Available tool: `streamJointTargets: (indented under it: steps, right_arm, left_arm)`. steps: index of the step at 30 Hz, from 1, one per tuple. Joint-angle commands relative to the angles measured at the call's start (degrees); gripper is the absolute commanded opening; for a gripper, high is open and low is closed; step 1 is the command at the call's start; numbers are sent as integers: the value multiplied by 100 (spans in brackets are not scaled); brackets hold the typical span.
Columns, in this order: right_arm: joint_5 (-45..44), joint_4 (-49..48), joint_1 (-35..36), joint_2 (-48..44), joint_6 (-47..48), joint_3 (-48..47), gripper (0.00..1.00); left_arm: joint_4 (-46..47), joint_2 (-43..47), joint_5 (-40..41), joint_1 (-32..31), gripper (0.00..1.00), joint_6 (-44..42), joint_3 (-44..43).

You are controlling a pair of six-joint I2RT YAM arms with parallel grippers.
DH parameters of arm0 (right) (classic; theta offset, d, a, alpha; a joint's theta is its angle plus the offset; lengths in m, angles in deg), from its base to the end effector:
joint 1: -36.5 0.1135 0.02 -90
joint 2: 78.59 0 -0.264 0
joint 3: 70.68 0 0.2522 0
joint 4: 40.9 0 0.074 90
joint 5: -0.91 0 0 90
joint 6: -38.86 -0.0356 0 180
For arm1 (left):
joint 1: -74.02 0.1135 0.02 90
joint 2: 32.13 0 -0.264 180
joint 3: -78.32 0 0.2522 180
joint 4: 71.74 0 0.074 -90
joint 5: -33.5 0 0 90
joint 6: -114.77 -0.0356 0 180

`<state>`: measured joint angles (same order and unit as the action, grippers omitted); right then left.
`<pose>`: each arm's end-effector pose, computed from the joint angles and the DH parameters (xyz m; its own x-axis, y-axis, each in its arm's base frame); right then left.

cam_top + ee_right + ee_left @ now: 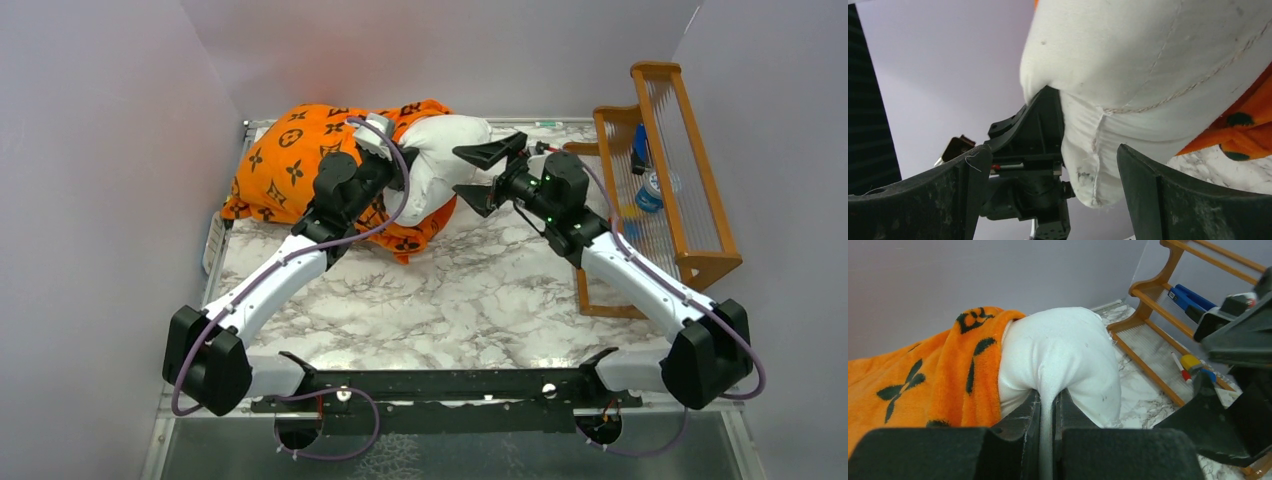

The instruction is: Remove the pillowcase from the pillow

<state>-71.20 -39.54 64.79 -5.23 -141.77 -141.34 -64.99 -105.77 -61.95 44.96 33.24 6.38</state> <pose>0.2624 0.1537 0.3469 -0.7201 0.6931 0.0327 0.0703 0.0259 0.9972 0.2665 -0.1519 0.3690 -0.0073 -0.1637 -0.9865 0.5714 0.8089 -0.1385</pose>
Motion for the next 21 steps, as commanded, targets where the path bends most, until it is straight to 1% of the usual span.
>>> streamJointTargets:
  steps: [1, 4, 10, 17, 21]
  right_arm:
    - [-34, -318, 277, 410, -593, 116, 100]
    - [-308, -139, 446, 541, -575, 8, 100]
    - [-609, 299, 480, 680, -629, -102, 100]
    - [-1540, 315, 467, 538, -926, 416, 100]
    - [-1837, 486, 450, 348, -835, 499, 100]
  left_arm:
    - [1116, 194, 147, -355, 0, -85, -241]
    - [1104, 293, 152, -524, 0, -118, -265]
    - [1097, 492, 240, -692, 0, -159, -208]
    - [955, 712, 241, -716, 0, -166, -177]
    - [752, 867, 279, -717, 0, -269, -177]
